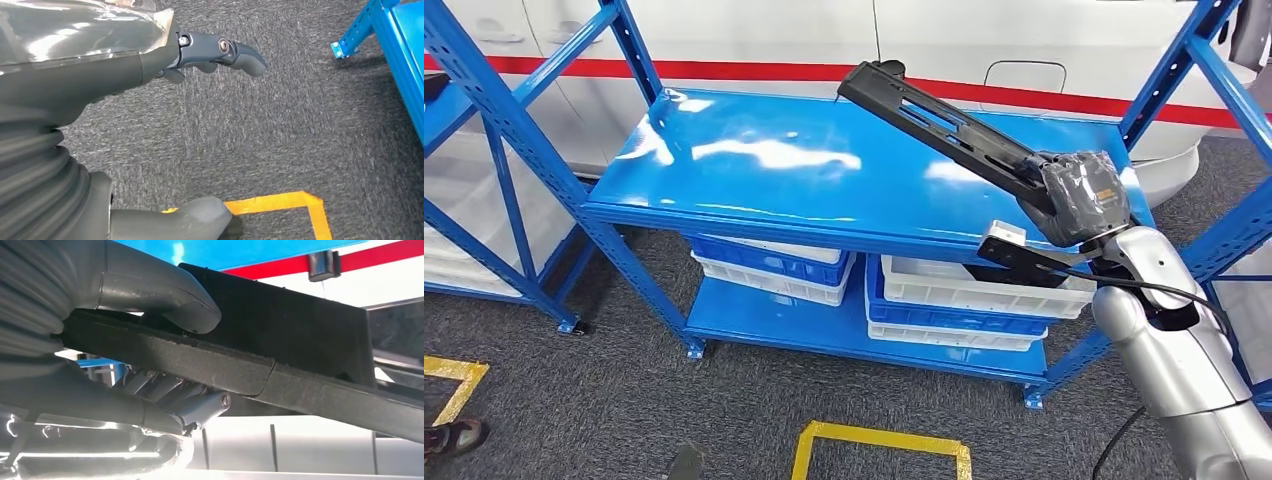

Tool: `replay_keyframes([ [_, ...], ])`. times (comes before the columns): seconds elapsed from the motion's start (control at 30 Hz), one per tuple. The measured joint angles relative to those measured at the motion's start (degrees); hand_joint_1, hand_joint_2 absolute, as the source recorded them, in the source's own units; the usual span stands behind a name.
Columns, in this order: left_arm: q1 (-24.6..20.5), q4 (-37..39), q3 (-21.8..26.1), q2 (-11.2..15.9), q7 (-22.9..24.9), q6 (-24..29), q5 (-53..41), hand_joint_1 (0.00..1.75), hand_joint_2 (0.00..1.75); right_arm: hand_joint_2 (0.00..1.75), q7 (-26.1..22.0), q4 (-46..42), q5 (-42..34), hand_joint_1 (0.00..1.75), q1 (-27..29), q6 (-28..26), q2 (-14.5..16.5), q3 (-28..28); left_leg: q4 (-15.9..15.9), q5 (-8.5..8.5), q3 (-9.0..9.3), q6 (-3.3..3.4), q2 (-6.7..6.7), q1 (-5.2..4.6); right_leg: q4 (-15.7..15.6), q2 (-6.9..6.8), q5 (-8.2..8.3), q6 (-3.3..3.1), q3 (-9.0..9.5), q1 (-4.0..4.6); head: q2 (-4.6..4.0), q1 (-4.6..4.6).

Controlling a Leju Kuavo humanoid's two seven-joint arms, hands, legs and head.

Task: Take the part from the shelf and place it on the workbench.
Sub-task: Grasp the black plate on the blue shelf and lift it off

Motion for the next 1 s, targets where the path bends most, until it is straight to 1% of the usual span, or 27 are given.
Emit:
replay_keyframes([
  [0.03,0.04,0.01,-0.04,0.07,0.02,0.0,0.0,0.0,1.75,1.75,-0.03,-0.05,0.17,1.68,0.15,0.02,0.04,-0.05,1.65,-1.92,-0.63,-0.44,0.04,0.16,-0.04,-0.11,0.5,-0.54,-0.38,-0.24,0.0,-0.03],
  [0.07,0.07,0.01,-0.05,0.1,0.03,0.01,0.01,0.0,1.75,1.75,-0.1,-0.12,0.34,1.68,0.22,0.05,0.09,-0.15,4.55,-4.71,-1.57,-0.89,0.11,0.36,-0.05,-0.2,1.02,-0.96,-0.87,-0.31,0.0,-0.09],
  [0.1,0.08,0.01,-0.06,0.1,0.03,-0.01,-0.01,0.0,1.75,1.75,-0.2,-0.17,0.49,1.68,0.26,0.1,0.14,-0.26,8.47,-7.71,-2.67,-1.29,0.15,0.52,-0.03,-0.24,1.53,-1.26,-1.52,-0.29,0.0,-0.16],
  [0.13,0.08,0.01,-0.08,0.09,0.03,-0.09,-0.03,0.0,1.75,1.75,-0.29,-0.19,0.58,1.68,0.29,0.18,0.19,-0.36,12.53,-10.12,-3.68,-1.62,0.16,0.7,0.01,-0.27,2.03,-1.36,-2.16,-0.27,0.0,-0.16],
  [0.17,0.08,0.01,-0.11,0.09,0.04,-0.21,-0.06,0.0,1.75,1.75,-0.38,-0.21,0.69,1.68,0.36,0.24,0.24,-0.45,15.52,-11.42,-4.09,-1.82,0.18,0.88,0.04,-0.28,2.49,-1.3,-2.78,-0.27,0.0,-0.18],
  [0.2,0.09,0.01,-0.16,0.08,0.06,-0.34,-0.11,0.0,1.75,1.75,-0.46,-0.21,0.77,1.68,0.46,0.28,0.26,-0.52,16.69,-11.6,-3.61,-1.94,0.2,1.03,0.06,-0.29,2.91,-1.17,-3.35,-0.28,0.0,-0.18],
  [0.23,0.09,0.01,-0.2,0.08,0.1,-0.45,-0.19,0.0,1.75,1.75,-0.52,-0.21,0.82,1.68,0.6,0.32,0.27,-0.61,15.4,-10.79,-1.84,-1.92,0.24,1.15,0.08,-0.29,3.31,-1.0,-3.85,-0.29,0.0,-0.18],
  [0.27,0.08,0.01,-0.24,0.09,0.14,-0.5,-0.31,0.0,1.75,1.75,-0.58,-0.25,0.86,1.68,0.73,0.33,0.28,-0.7,12.14,-9.62,0.96,-1.75,0.26,1.22,0.08,-0.29,3.66,-0.77,-4.25,-0.3,0.0,-0.2],
  [0.33,0.02,0.01,-0.27,0.19,0.2,-0.48,-0.52,0.0,1.75,1.75,-0.65,-0.54,0.95,1.68,0.94,0.35,0.28,-1.03,3.6,-8.49,7.17,-1.11,0.21,1.12,0.07,-0.31,4.33,-0.21,-4.81,-0.21,0.0,-0.15],
  [0.37,0.01,0.01,-0.28,0.24,0.2,-0.46,-0.6,0.0,1.75,1.75,-0.66,-0.74,0.98,1.68,1.0,0.36,0.28,-1.22,0.87,-8.47,8.99,-0.77,0.17,0.95,0.03,-0.35,4.66,0.18,-4.95,-0.18,0.0,-0.12],
  [0.4,0.0,0.01,-0.28,0.29,0.2,-0.45,-0.64,0.0,1.75,1.75,-0.66,-0.96,1.01,1.68,1.09,0.37,0.28,-1.42,-0.5,-8.65,9.77,-0.47,0.13,0.71,-0.04,-0.4,5.01,0.61,-5.07,-0.2,0.0,-0.1],
  [0.47,0.02,0.01,-0.3,0.31,0.25,-0.45,-0.71,0.0,1.75,1.75,-0.67,-1.27,1.02,1.68,1.44,0.37,0.25,-1.71,-1.11,-7.84,9.6,0.33,0.2,0.48,-0.24,-0.46,5.61,1.54,-5.26,-0.26,0.0,-0.07],
  [0.5,-0.02,0.01,-0.31,0.32,0.28,-0.48,-0.78,0.0,1.75,1.75,-0.68,-1.42,1.03,1.68,1.68,0.36,0.21,-1.86,-1.6,-7.17,9.38,0.82,0.33,0.45,0.14,-0.45,5.2,1.68,-5.73,-0.24,0.0,-0.07],
  [0.53,-0.1,0.01,-0.31,0.34,0.3,-0.5,-0.82,0.0,1.75,1.75,-0.69,-1.58,1.08,1.68,1.91,0.36,0.14,-1.99,-2.08,-6.38,8.99,1.39,0.48,0.48,1.37,-0.43,3.98,1.5,-6.45,-0.16,0.0,0.04],
  [0.57,-0.17,0.01,-0.32,0.36,0.32,-0.54,-0.9,0.0,1.75,1.75,-0.69,-1.74,1.18,1.68,2.12,0.35,0.04,-2.14,-2.47,-5.58,8.46,1.8,0.63,0.51,3.71,-0.41,1.99,1.1,-7.49,-0.08,0.0,0.14],
  [0.63,-0.27,0.01,-0.35,0.4,0.35,-0.65,-1.1,0.0,1.75,1.75,-0.66,-2.05,1.48,1.68,2.72,0.33,-0.11,-2.36,-2.47,-4.36,6.92,2.19,0.73,0.24,10.72,-0.39,-2.52,0.45,-9.64,-0.1,0.0,0.35],
  [0.67,-0.28,0.01,-0.38,0.41,0.4,-0.73,-1.2,0.0,1.75,1.75,-0.64,-2.23,1.66,1.68,3.19,0.3,-0.15,-2.47,-2.41,-3.75,6.1,2.18,0.74,0.15,13.7,-0.39,-3.72,0.59,-10.12,-0.09,0.0,0.41],
  [0.7,-0.29,0.01,-0.42,0.41,0.44,-0.8,-1.27,0.0,1.75,1.75,-0.62,-2.41,1.8,1.68,3.7,0.27,-0.15,-2.57,-2.33,-3.14,5.25,2.14,0.75,0.08,15.2,-0.39,-3.89,1.02,-9.85,-0.09,0.0,0.43],
  [0.73,-0.32,0.01,-0.45,0.41,0.5,-0.86,-1.3,0.0,1.75,1.75,-0.6,-2.65,1.91,1.68,4.18,0.23,-0.15,-2.69,-2.2,-2.55,4.38,2.03,0.75,0.05,14.7,-0.39,-3.08,1.64,-8.6,-0.1,0.0,0.45],
  [0.77,-0.37,0.01,-0.48,0.41,0.54,-0.88,-1.33,0.0,1.75,1.75,-0.57,-2.93,1.98,1.68,4.54,0.2,-0.16,-2.83,-1.97,-2.02,3.51,1.87,0.75,0.05,12.24,-0.4,-1.78,2.26,-6.42,-0.15,0.0,0.44],
  [0.8,-0.45,-0.01,-0.48,0.43,0.56,-0.88,-1.34,0.0,1.75,1.75,-0.56,-3.22,2.06,1.68,4.74,0.17,-0.15,-3.01,-1.6,-1.56,2.67,1.62,0.74,0.03,8.34,-0.41,-1.17,2.59,-3.74,-0.25,0.0,0.43],
  [0.83,-0.55,-0.02,-0.48,0.47,0.57,-0.85,-1.34,0.0,1.75,1.75,-0.56,-3.54,2.19,1.68,4.84,0.15,-0.11,-3.2,-1.16,-1.16,1.87,1.33,0.72,-0.05,4.46,-0.34,-1.11,2.59,-1.1,-0.08,0.0,0.46],
  [0.87,-0.63,-0.04,-0.47,0.51,0.54,-0.8,-1.36,0.0,1.75,1.75,-0.61,-3.82,2.37,1.68,4.96,0.12,-0.07,-3.42,-0.83,-0.76,1.36,1.03,0.68,-0.19,1.66,-0.25,-1.35,2.29,0.62,0.12,0.0,0.44],
  [0.9,-0.69,-0.05,-0.46,0.56,0.49,-0.72,-1.36,0.0,1.75,1.75,-0.69,-4.03,2.57,1.68,5.03,0.1,0.0,-3.57,-0.55,-0.4,1.04,0.79,0.65,-0.35,0.08,-0.12,-1.89,1.84,1.4,0.34,0.0,0.45],
  [0.93,-0.72,-0.06,-0.46,0.59,0.43,-0.63,-1.36,0.0,1.75,1.75,-0.82,-4.2,2.77,1.68,5.12,0.09,0.13,-3.66,-0.51,0.02,0.89,0.63,0.59,-0.48,-0.13,0.02,-1.82,1.41,1.41,0.6,0.0,0.39],
  [0.97,-0.73,-0.06,-0.46,0.66,0.37,-0.57,-1.36,0.0,1.75,1.75,-0.93,-4.27,2.91,1.68,5.22,0.08,0.27,-3.71,-0.53,0.43,0.79,0.48,0.54,-0.48,0.07,0.03,-1.44,0.91,0.84,0.36,0.0,0.32],
  [1.0,-0.73,-0.06,-0.46,0.75,0.35,-0.52,-1.34,0.0,1.75,1.75,-1.02,-4.32,3.01,1.68,5.2,0.08,0.45,-3.69,-0.26,0.11,0.48,0.27,0.49,-0.35,0.1,-0.02,-1.06,0.38,0.51,0.13,0.0,0.29],
])
